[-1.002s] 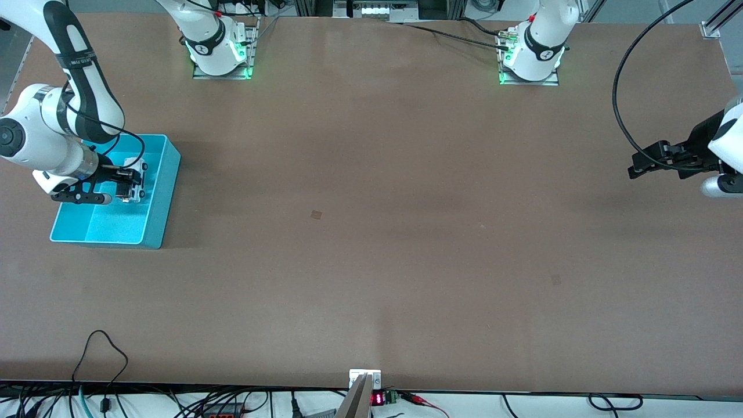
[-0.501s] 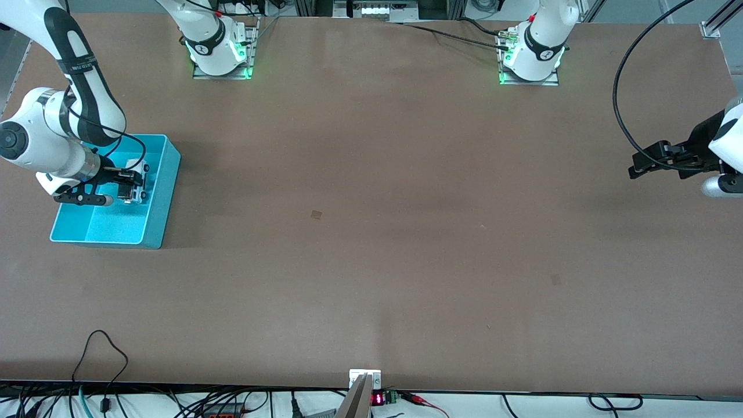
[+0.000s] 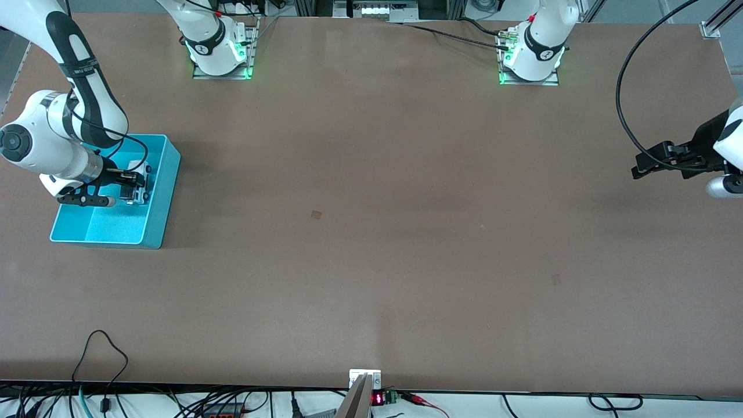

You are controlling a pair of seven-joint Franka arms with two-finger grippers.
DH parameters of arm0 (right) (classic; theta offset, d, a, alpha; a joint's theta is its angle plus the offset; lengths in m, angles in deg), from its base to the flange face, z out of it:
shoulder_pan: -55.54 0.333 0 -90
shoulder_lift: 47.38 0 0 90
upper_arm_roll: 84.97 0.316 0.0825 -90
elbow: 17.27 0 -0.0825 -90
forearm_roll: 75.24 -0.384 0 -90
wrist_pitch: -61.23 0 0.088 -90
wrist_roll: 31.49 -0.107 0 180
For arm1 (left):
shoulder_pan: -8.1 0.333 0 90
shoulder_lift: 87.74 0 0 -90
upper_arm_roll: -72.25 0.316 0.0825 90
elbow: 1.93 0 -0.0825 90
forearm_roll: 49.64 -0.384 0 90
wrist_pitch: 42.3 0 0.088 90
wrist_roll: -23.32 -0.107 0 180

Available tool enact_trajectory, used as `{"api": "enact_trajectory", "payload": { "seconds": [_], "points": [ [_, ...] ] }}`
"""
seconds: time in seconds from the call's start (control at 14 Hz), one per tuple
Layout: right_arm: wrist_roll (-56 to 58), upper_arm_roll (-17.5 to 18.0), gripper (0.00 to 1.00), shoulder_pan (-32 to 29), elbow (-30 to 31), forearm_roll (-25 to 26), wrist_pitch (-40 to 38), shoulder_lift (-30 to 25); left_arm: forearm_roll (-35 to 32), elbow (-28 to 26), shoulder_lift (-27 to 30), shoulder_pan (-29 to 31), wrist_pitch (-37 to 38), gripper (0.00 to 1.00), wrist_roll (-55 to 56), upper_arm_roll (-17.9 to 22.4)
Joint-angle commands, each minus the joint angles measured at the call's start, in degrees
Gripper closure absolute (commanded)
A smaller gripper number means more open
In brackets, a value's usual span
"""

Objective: Wind and store white jeep toy
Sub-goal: 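Lower the jeep into the teal box with the right gripper, then open the right gripper to release the jeep in the box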

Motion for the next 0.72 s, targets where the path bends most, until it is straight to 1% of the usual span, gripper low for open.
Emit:
{"api": "enact_trajectory", "payload": {
  "seconds": [0.0, 0.14, 0.21, 0.36, 0.43, 0.5, 0.57, 0.64],
  "points": [
    [0.09, 0.58, 0.74, -0.88, -0.87, 0.91, 0.14, 0.70, 1.24, -0.55, 0.46, 0.94, 0.28, 0.00, -0.78, -0.02],
    [0.18, 0.50, 0.58, -0.88, -0.87, 0.91, 0.14, 0.70, 1.24, -0.55, 0.37, 1.47, 0.28, 0.00, -0.78, -0.02],
    [0.61, 0.50, 0.57, -0.88, -0.87, 0.91, 0.05, 0.70, 1.24, -0.55, 0.28, 1.47, 0.19, 0.00, -0.78, -0.02],
    [0.88, 0.59, 0.47, -0.88, -0.87, 0.99, 0.05, 0.70, 1.24, -0.55, 0.28, 1.99, 0.19, 0.00, -0.78, -0.02],
    [0.88, 0.59, 0.40, -0.88, -0.87, 0.99, 0.05, 0.70, 1.24, -0.55, 0.28, 2.00, 0.19, 0.00, -0.78, -0.02],
    [0.88, 0.59, 0.31, -0.88, -0.87, 0.99, 0.05, 0.70, 1.24, -0.47, 0.28, 1.91, 0.19, 0.00, -0.78, -0.11],
    [1.14, 0.59, 0.25, -0.88, -0.87, 0.99, 0.05, 0.62, 1.16, -0.47, 0.28, 1.91, 0.19, 0.00, -0.78, -0.11],
    [1.93, 0.59, 0.22, -0.88, -0.87, 0.99, 0.05, 0.53, 1.16, -0.47, 0.28, 1.91, 0.19, 0.00, -0.78, -0.11]
  ]
}}
